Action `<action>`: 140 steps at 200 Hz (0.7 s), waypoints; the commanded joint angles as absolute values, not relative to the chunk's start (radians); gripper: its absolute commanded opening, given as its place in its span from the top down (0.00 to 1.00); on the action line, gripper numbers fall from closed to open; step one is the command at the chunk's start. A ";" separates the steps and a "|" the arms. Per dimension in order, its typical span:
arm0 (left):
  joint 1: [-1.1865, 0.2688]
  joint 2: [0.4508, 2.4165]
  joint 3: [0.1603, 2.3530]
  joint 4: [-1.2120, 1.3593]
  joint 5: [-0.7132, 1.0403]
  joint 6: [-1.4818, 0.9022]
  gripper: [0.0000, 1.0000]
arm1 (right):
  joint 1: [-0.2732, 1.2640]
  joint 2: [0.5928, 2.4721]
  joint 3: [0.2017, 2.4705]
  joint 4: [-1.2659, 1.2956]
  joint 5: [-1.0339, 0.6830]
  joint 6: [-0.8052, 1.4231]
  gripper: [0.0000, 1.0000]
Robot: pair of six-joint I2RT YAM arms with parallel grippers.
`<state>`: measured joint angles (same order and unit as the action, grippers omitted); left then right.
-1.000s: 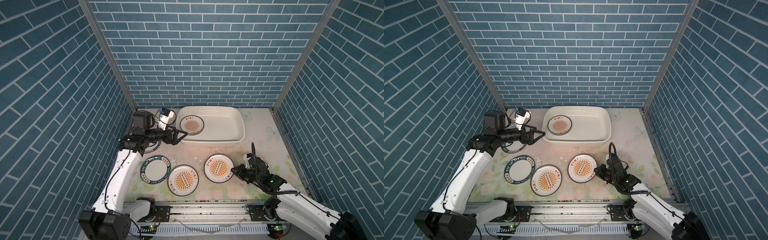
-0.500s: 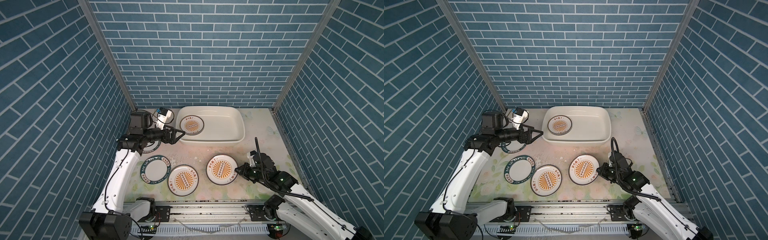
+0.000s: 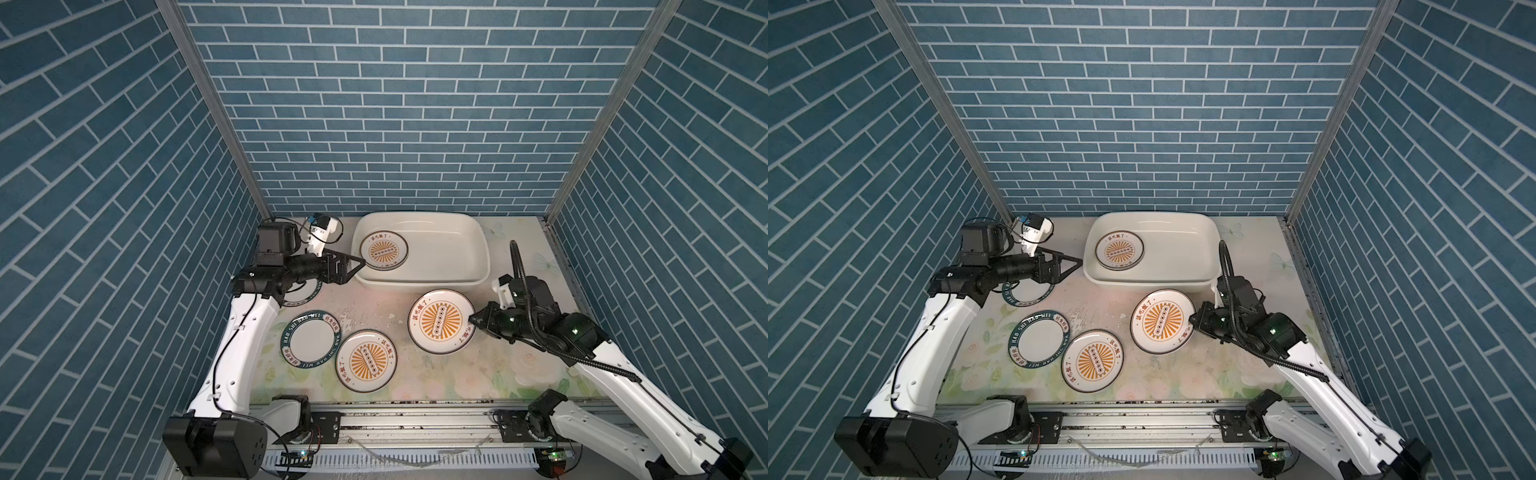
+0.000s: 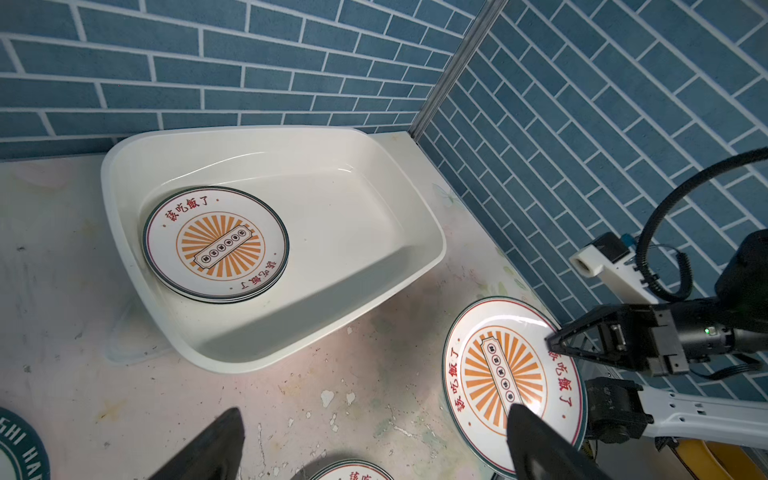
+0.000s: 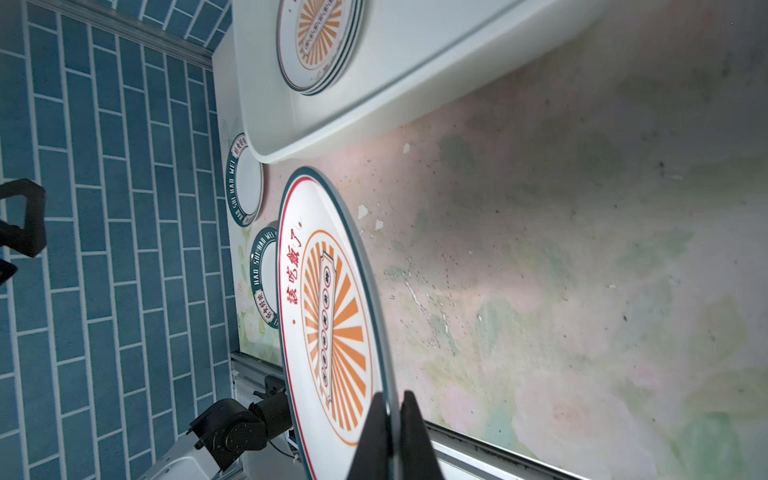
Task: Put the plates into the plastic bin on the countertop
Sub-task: 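Tilt the sunburst plate upright with the right gripper and carry it over the bin, then lower the held sunburst plate onto the plates in the bin with the right gripper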
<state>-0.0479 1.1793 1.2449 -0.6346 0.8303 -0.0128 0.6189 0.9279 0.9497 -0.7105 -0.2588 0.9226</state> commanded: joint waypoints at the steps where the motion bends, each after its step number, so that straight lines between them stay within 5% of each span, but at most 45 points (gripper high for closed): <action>1: -0.039 1.170 1.236 -0.647 0.810 0.014 0.00 | 0.594 1.020 1.049 -0.670 -0.278 0.838 1.00; 71: -0.013 1.172 1.240 -0.654 0.804 0.025 0.00 | 0.445 1.382 1.298 -0.464 -0.437 0.781 1.00; 140: 0.066 1.165 1.199 -0.568 0.876 -0.085 0.00 | 0.408 1.702 1.535 -0.421 -0.423 0.707 1.00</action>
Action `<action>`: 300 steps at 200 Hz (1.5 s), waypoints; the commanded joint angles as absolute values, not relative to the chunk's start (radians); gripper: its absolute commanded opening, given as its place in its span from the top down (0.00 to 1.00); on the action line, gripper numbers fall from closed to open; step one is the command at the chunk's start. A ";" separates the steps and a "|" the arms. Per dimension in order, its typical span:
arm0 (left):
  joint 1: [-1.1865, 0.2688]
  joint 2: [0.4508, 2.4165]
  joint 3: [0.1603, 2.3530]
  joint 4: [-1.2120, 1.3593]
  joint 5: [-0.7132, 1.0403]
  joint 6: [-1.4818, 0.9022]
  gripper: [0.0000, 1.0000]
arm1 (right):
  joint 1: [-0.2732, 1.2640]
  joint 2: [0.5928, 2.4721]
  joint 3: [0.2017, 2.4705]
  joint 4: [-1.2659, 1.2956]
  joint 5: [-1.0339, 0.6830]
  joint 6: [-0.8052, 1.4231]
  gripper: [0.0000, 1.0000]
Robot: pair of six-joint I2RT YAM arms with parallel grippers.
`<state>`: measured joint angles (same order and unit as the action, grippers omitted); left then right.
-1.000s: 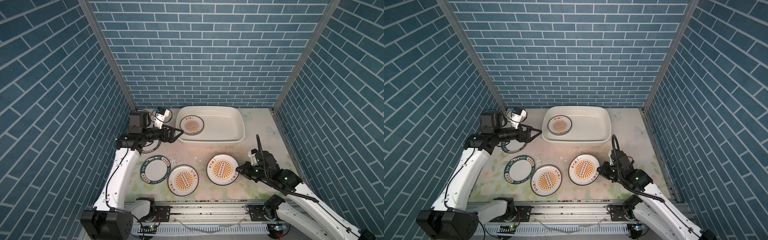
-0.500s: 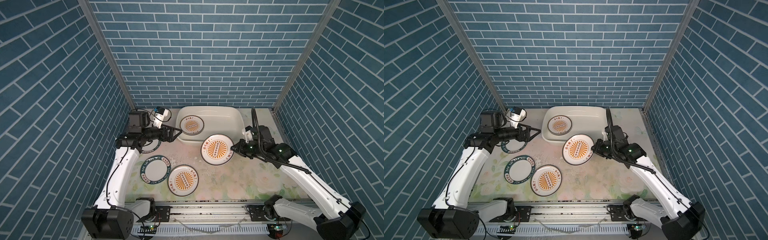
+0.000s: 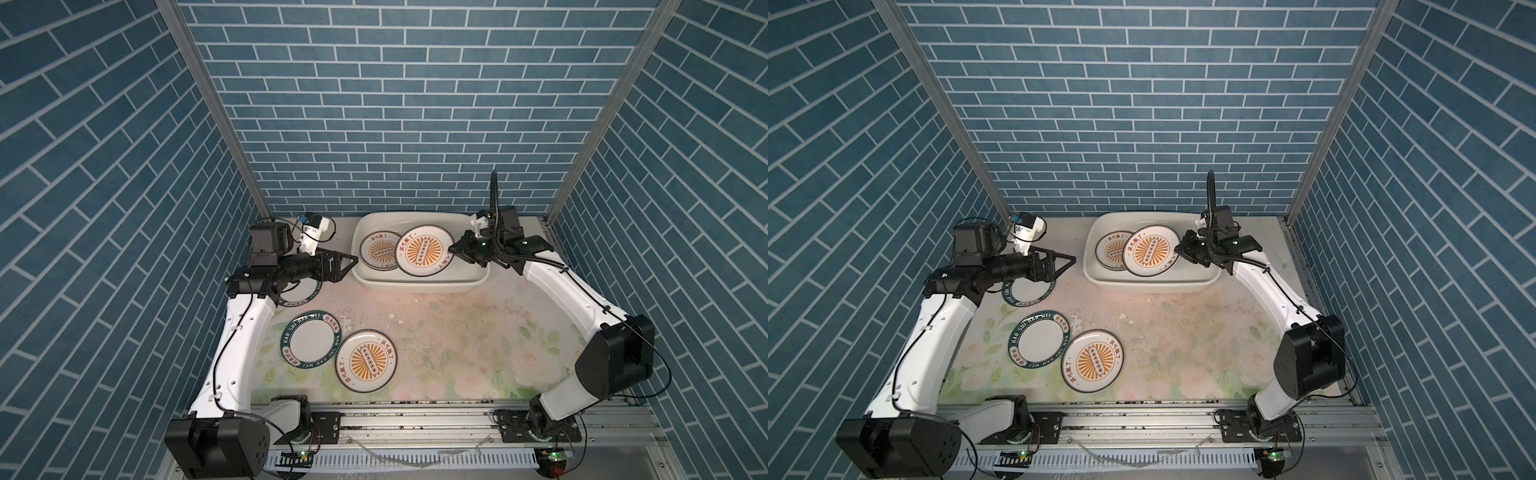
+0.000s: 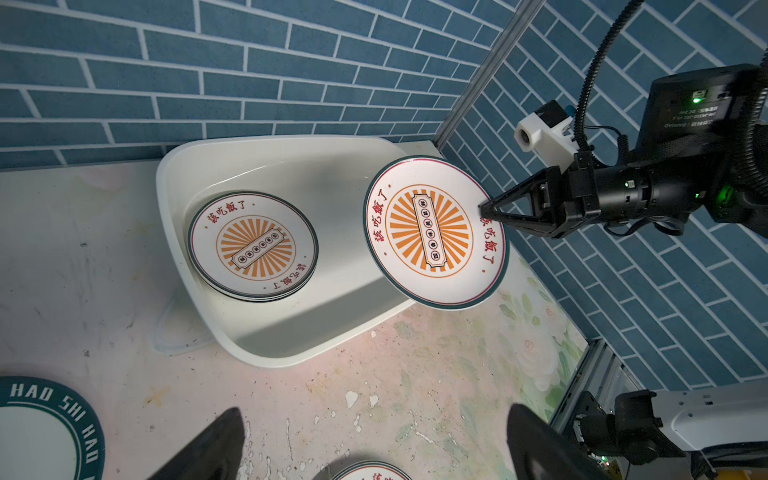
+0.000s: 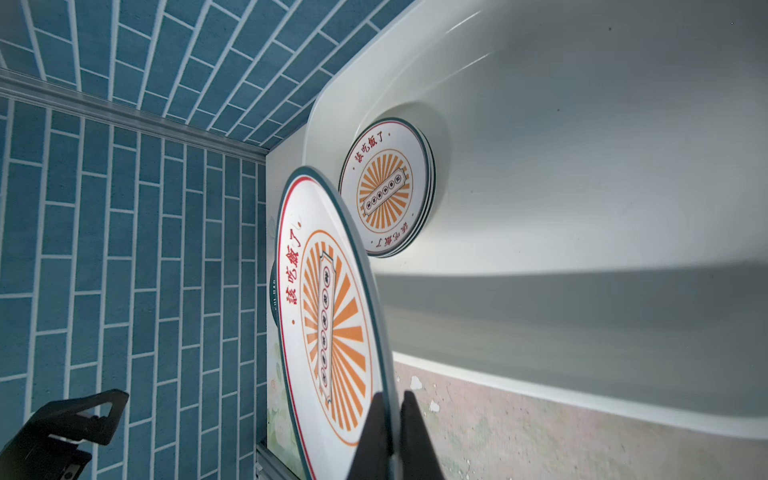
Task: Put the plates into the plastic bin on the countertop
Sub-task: 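Lower the held sunburst plate onto the plates in the bin with the right gripper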
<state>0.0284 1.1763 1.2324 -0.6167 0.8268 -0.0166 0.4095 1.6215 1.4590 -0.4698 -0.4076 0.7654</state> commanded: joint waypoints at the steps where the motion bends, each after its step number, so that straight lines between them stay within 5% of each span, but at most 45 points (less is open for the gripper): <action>1: 0.067 1.165 1.199 -0.568 0.877 -0.085 0.00 | 0.408 1.705 1.538 -0.420 -0.424 0.706 1.00; 215: 0.066 1.203 1.205 -0.573 0.861 -0.053 0.00 | 0.489 2.379 2.191 -0.518 -0.448 0.694 1.00; 300: 0.066 1.207 1.204 -0.567 0.863 -0.055 0.00 | 0.500 2.474 2.306 -0.584 -0.434 0.698 1.00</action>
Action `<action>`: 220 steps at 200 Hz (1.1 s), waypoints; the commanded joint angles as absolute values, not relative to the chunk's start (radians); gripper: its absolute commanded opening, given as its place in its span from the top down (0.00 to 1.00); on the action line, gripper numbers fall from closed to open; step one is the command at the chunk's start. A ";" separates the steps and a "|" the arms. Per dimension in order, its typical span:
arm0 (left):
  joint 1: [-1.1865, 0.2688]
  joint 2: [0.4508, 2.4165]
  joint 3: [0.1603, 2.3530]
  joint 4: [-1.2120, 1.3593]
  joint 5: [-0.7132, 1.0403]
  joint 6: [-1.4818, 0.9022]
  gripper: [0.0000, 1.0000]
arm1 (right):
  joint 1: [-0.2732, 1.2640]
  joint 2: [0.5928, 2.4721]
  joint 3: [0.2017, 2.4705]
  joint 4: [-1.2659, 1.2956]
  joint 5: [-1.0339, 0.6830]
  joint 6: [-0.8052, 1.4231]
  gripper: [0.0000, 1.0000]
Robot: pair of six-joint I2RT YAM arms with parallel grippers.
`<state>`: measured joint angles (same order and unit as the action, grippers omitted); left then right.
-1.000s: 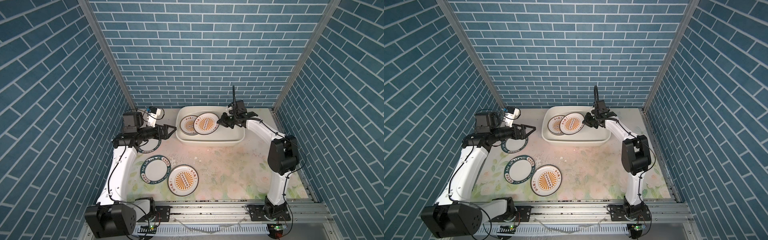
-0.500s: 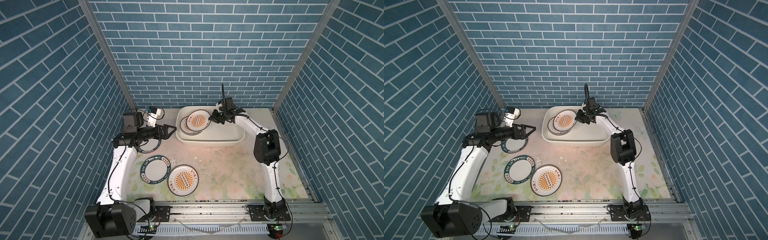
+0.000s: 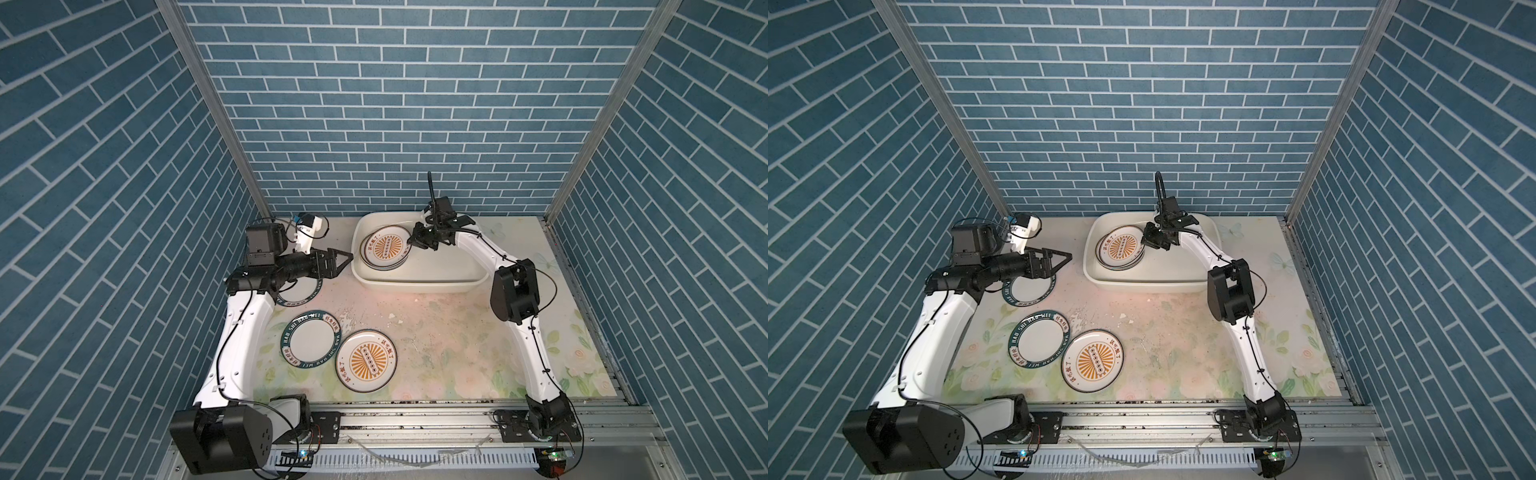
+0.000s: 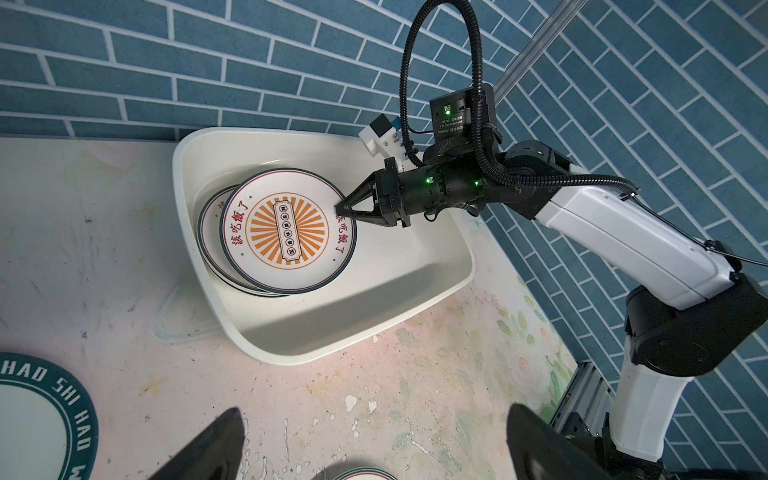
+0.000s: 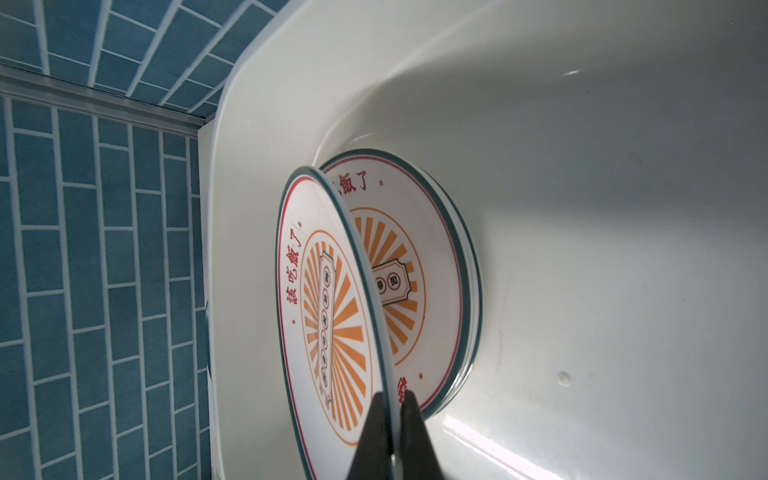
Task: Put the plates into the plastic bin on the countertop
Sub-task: 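Lower the held sunburst plate onto the plates in the bin with the right gripper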
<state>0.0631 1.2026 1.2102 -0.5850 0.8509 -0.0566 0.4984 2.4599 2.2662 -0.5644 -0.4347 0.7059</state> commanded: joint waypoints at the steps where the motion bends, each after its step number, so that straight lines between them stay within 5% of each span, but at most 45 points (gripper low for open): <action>1: 0.066 1.207 1.203 -0.567 0.863 -0.055 0.00 | 0.500 2.473 2.307 -0.584 -0.434 0.698 1.00; 220: 0.066 1.208 1.207 -0.563 0.865 -0.064 0.01 | 0.486 2.520 2.368 -0.674 -0.434 0.690 0.94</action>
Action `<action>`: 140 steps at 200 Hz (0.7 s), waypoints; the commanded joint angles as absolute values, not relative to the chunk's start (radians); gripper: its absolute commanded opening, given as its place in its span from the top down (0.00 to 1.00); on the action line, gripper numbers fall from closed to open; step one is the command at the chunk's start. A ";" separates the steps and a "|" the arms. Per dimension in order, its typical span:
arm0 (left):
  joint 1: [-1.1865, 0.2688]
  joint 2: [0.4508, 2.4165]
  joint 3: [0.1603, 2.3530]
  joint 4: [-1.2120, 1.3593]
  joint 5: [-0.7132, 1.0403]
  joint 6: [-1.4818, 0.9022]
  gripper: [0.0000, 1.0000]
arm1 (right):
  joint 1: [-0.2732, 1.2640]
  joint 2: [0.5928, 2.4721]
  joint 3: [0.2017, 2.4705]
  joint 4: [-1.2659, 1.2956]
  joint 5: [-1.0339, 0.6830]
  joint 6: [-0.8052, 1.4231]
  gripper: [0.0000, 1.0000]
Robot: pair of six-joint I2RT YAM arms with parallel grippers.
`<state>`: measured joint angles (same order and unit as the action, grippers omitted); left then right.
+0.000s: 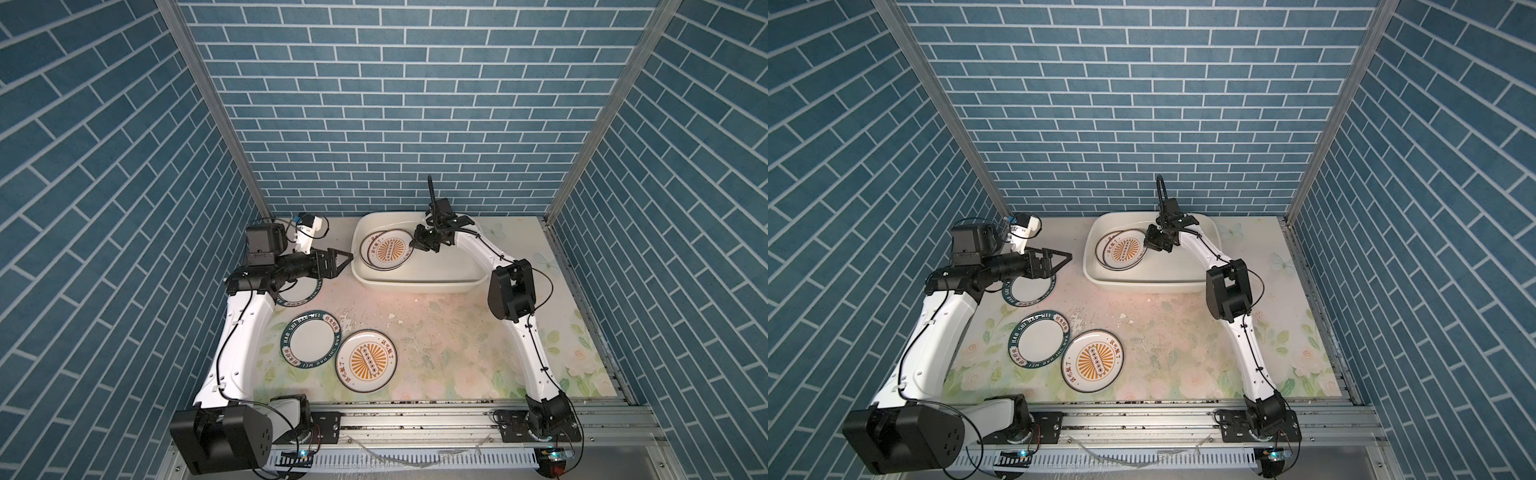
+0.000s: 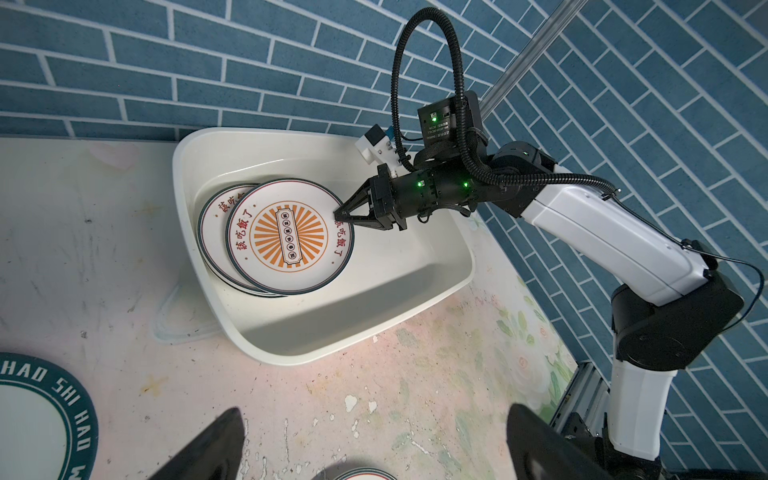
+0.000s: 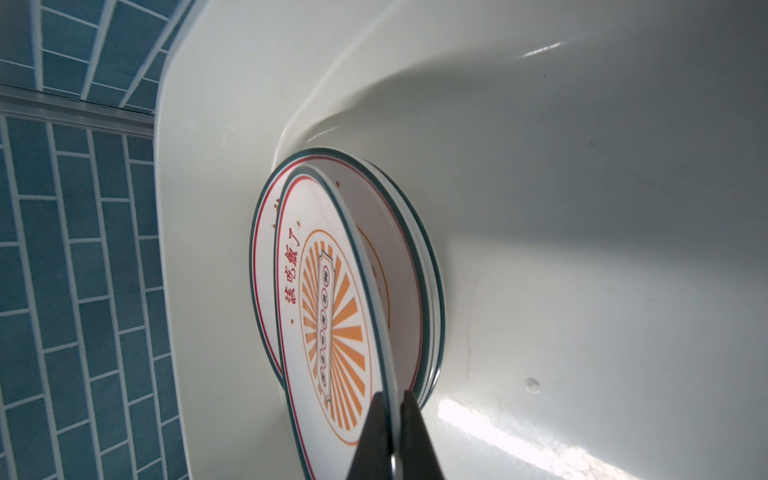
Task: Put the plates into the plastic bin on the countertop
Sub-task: 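Lower the held sunburst plate onto the plates in the bin with the right gripper, then open the right gripper and release the sunburst plate onto the stack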
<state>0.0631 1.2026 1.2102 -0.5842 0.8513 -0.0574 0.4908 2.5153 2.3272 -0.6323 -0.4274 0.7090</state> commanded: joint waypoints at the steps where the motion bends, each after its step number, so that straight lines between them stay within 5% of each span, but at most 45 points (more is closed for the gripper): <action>1: 0.066 1.209 1.207 -0.563 0.865 -0.064 0.01 | 0.486 2.519 2.367 -0.675 -0.434 0.689 0.94; 140: 0.066 1.212 1.208 -0.560 0.865 -0.070 0.00 | 0.480 2.544 2.404 -0.691 -0.443 0.702 0.76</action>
